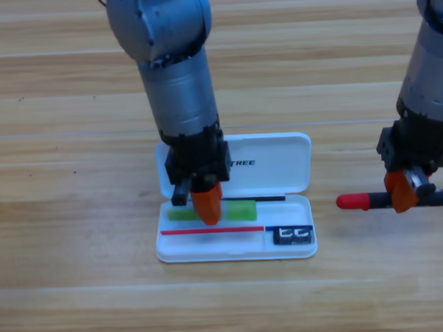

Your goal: Clean up eraser and pencils

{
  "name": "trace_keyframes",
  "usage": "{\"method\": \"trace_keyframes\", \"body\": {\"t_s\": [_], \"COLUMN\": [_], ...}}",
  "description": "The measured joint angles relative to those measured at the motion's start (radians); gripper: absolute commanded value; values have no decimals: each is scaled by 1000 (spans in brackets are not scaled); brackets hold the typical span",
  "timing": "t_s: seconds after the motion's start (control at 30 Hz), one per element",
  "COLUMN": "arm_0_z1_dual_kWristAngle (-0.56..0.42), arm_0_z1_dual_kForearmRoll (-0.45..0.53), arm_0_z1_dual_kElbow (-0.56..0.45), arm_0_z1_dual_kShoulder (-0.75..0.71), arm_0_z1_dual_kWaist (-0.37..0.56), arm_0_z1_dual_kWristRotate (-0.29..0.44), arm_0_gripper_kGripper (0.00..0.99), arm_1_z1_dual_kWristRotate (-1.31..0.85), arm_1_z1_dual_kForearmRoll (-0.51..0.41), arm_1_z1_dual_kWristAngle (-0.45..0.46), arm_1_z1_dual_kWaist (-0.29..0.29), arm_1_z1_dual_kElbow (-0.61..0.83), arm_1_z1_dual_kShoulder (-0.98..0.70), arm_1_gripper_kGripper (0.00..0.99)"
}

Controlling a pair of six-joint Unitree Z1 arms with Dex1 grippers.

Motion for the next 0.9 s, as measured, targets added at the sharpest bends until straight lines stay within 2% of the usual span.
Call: {"method": "trace_keyframes", "body": {"t_s": [0.9], "arm_0_z1_dual_kWristAngle": [-8], "arm_0_z1_dual_kForearmRoll": [0], "arm_0_z1_dual_kElbow": [1], "arm_0_z1_dual_kShoulder": [17], "arm_0_z1_dual_kWaist": [-12], "arm_0_z1_dual_kWristRotate": [0], "arm_0_gripper_kGripper": [0], "arm_1_z1_dual_kWristRotate": [10], "arm_1_z1_dual_kForearmRoll": [0], "arm_1_z1_dual_kWristAngle": [0], "arm_1_z1_dual_kWaist": [31], "arm_1_z1_dual_kElbow": [-7], "arm_1_z1_dual_kShoulder": [-1], "arm_1_gripper_kGripper": [0]}}
